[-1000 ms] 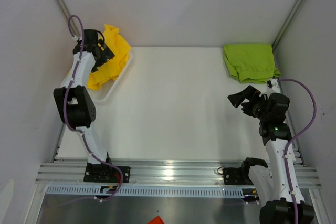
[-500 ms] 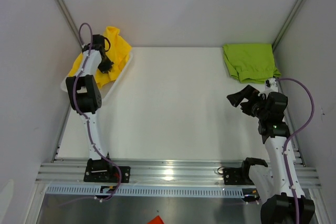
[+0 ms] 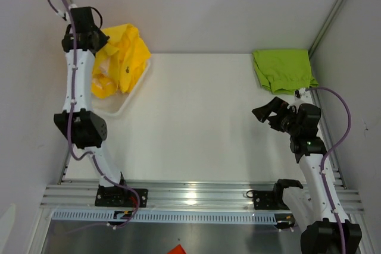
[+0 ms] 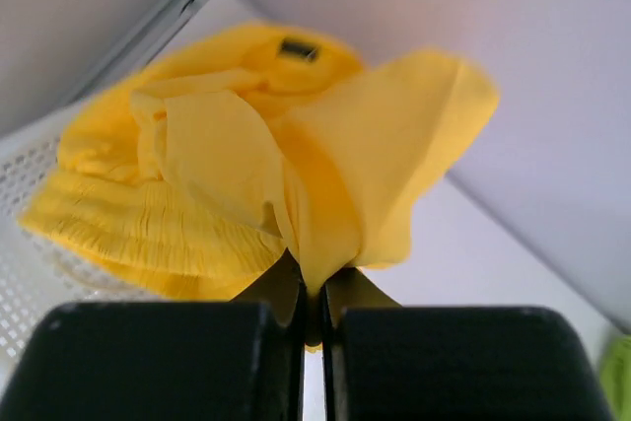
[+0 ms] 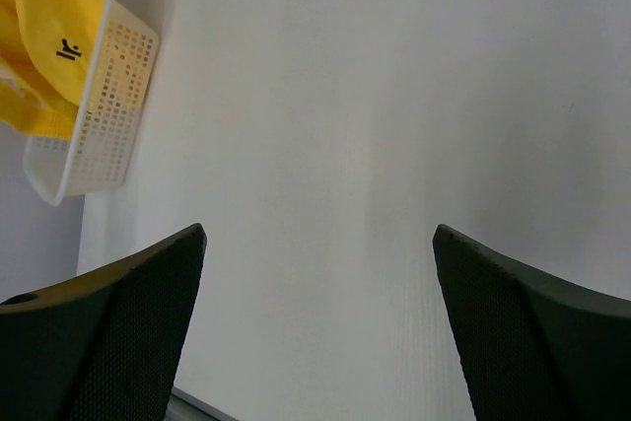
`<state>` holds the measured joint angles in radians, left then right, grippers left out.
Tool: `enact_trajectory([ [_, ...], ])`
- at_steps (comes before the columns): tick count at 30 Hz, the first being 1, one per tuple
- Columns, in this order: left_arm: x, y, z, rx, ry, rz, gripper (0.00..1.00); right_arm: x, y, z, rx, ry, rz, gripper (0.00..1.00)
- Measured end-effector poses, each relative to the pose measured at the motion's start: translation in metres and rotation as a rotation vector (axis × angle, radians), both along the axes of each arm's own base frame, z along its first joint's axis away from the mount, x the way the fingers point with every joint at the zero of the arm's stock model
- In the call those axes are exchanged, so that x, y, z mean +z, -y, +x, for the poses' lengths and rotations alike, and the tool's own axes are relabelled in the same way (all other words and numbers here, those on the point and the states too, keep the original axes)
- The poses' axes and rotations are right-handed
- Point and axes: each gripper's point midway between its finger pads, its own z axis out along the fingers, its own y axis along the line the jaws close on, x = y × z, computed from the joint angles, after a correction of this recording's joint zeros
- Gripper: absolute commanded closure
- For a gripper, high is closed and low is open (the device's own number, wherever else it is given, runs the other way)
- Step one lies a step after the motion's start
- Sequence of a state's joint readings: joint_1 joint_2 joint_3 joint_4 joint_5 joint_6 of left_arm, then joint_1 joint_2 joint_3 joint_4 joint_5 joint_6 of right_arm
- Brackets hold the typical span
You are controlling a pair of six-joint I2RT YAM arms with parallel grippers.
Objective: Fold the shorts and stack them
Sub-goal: Grab the shorts from the pile, then move the shorts to the center of the board
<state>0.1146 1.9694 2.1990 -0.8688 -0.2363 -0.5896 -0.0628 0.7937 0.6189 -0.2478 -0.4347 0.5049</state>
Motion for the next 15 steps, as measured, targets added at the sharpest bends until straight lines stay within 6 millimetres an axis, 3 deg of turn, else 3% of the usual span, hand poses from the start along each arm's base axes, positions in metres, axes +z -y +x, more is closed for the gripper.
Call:
enact_trajectory([
  [4, 0.116, 0.023, -0.035, -0.087, 0.272, 0.036, 1.0, 0.0, -0.009, -0.002, 0.023, -0.004, 0.003, 0.0],
  [6, 0.176, 0.047, -0.065, -0.149, 0.418, 0.076, 1.0, 0.0, -0.014, -0.003, 0.031, -0.005, 0.003, 0.01],
  [9, 0.269, 0.094, -0.123, -0.283, 0.672, 0.1, 1.0, 0.001, -0.025, -0.005, 0.059, 0.0, -0.001, 0.01],
  [11, 0.328, 0.109, -0.17, -0.348, 0.856, 0.099, 1.0, 0.001, -0.032, -0.006, 0.079, 0.004, 0.0, 0.0],
  [13, 0.373, 0.112, -0.217, -0.382, 1.02, 0.102, 1.0, 0.003, -0.04, -0.008, 0.099, 0.009, 0.003, 0.0],
  [15, 0.399, 0.12, -0.255, -0.434, 1.142, 0.094, 1.0, 0.006, -0.048, -0.009, 0.123, 0.025, 0.006, 0.01],
])
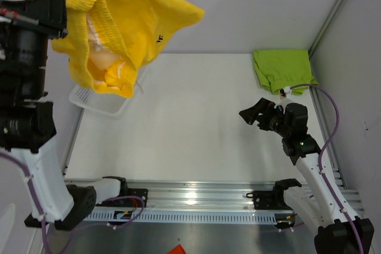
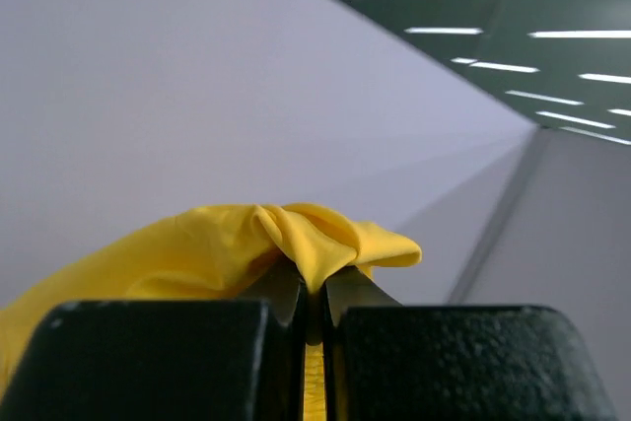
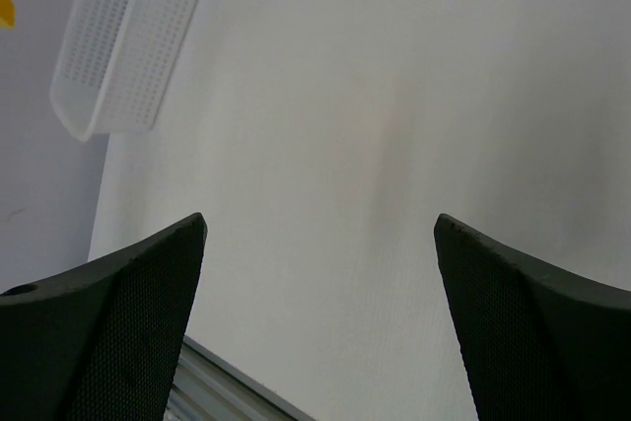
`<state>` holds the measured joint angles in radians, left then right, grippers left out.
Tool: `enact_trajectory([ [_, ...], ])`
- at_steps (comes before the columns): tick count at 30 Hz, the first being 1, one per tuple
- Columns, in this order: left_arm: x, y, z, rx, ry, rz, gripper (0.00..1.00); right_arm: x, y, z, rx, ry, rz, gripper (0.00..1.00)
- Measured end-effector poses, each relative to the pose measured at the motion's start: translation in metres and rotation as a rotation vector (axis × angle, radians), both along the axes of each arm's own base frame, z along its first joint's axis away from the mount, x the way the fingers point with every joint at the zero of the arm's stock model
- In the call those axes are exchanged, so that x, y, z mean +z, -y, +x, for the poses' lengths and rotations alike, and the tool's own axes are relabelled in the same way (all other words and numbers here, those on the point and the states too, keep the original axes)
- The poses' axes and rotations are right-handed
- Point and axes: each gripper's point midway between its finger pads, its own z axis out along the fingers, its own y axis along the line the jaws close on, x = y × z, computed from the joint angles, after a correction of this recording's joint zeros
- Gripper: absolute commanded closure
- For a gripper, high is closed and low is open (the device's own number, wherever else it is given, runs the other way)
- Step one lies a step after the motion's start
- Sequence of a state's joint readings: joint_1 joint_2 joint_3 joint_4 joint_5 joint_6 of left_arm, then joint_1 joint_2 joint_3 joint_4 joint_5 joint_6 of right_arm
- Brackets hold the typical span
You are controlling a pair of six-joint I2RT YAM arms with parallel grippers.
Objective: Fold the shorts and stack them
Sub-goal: Move the shorts to the center of the board
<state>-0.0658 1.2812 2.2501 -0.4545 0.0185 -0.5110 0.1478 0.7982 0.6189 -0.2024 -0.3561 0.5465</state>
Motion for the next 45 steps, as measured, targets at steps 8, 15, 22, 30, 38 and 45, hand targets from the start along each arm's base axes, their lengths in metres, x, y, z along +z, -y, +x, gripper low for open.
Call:
enact_trajectory([
  [8, 0.006, 0.041, -0.071, -0.293, 0.139, -0.028, 1.0, 0.023, -0.045, -0.017, 0.184, 0.082, 0.033, 0.01],
  [15, -0.132, 0.074, 0.005, -0.437, -0.219, -0.135, 1.0, 0.083, -0.089, -0.063, 0.413, 0.247, 0.087, 0.01],
  [22, -0.236, 0.133, 0.007, -0.614, -0.449, -0.16, 1.0, 0.104, -0.111, -0.102, 0.554, 0.322, 0.122, 0.01],
  [30, -0.252, 0.165, -0.004, -0.699, -0.456, -0.154, 1.0, 0.065, -0.15, -0.098, 0.604, 0.262, 0.014, 0.05],
  [38, -0.289, 0.174, 0.003, -0.706, -0.519, -0.147, 1.0, 0.042, -0.162, -0.053, 0.48, 0.256, -0.104, 0.07],
  [45, -0.324, 0.182, 0.003, -0.73, -0.599, -0.15, 1.0, 0.054, -0.172, -0.032, 0.438, 0.305, -0.127, 0.07],
])
